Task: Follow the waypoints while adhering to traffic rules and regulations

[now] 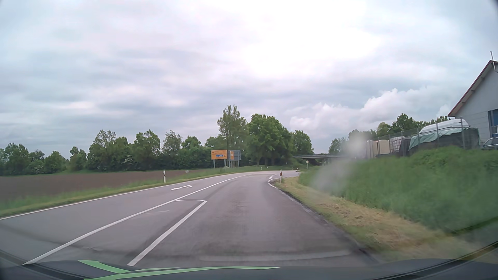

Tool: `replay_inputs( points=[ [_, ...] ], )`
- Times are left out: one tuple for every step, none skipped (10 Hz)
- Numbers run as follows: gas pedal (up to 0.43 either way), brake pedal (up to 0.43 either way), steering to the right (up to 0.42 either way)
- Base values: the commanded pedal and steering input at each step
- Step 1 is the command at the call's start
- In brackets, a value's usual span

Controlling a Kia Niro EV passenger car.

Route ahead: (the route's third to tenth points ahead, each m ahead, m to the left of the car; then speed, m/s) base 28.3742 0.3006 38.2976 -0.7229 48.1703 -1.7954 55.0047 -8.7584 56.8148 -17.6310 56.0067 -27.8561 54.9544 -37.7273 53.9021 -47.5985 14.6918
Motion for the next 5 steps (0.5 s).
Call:
replay_inputs(
  points=[
    [0.0, 0.232, -0.006],
    [0.0, 0.232, -0.006],
    [0.0, 0.226, -0.006],
    [0.0, 0.226, -0.005],
    [0.0, 0.226, -0.003]
  ],
)
